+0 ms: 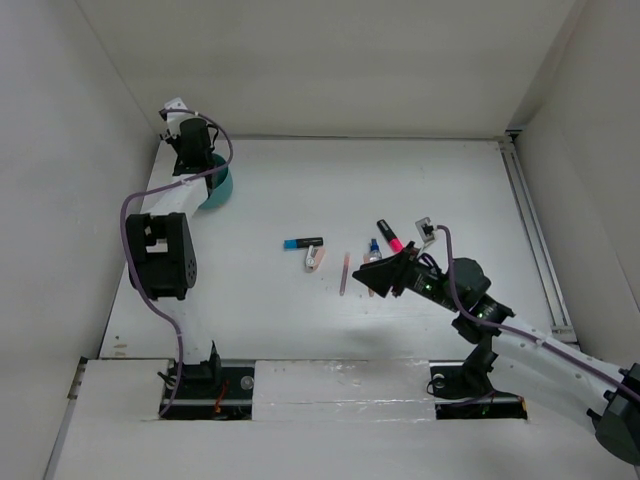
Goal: Sort the stationery into containers
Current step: Place the pen in the storage box.
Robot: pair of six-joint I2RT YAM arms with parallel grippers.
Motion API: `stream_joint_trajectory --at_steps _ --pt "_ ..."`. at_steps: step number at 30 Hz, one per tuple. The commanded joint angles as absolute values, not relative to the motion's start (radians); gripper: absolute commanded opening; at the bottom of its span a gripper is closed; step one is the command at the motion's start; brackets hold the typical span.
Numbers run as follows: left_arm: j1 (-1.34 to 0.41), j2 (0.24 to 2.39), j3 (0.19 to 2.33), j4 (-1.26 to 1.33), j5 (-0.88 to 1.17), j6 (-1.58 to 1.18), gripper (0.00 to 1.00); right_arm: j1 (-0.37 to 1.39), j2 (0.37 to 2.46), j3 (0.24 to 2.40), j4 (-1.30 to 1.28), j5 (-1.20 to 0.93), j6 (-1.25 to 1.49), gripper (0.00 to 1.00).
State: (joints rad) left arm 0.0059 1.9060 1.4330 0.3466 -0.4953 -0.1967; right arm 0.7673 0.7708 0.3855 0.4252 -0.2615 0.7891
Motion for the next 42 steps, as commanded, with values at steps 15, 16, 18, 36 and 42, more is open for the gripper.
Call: stream_joint_trajectory --at_steps 15,16,18,36,42 --pt "-0.006 1.937 1.378 0.396 -0.517 -0.230 0.04 0.776 0.742 0.385 0.443 -0.241 0.773 0.62" --pt "-0.006 1.927 1.378 0.396 -0.517 -0.230 0.07 0.776 0.742 0.385 0.443 -0.241 0.773 0.62" --pt "-0.017 1.915 1.350 0.425 -0.528 -0.207 0.11 0.776 0.742 0.385 0.443 -0.241 0.773 0.62" --pt "-0.035 1.795 1.341 0.411 -0.522 -0.187 0.40 0.785 0.736 0.385 0.414 -0.200 0.769 0.64" --pt "-0.035 1.714 1.371 0.347 -0.488 -0.207 1.00 0.785 0.802 0.445 0.312 -0.115 0.729 0.64"
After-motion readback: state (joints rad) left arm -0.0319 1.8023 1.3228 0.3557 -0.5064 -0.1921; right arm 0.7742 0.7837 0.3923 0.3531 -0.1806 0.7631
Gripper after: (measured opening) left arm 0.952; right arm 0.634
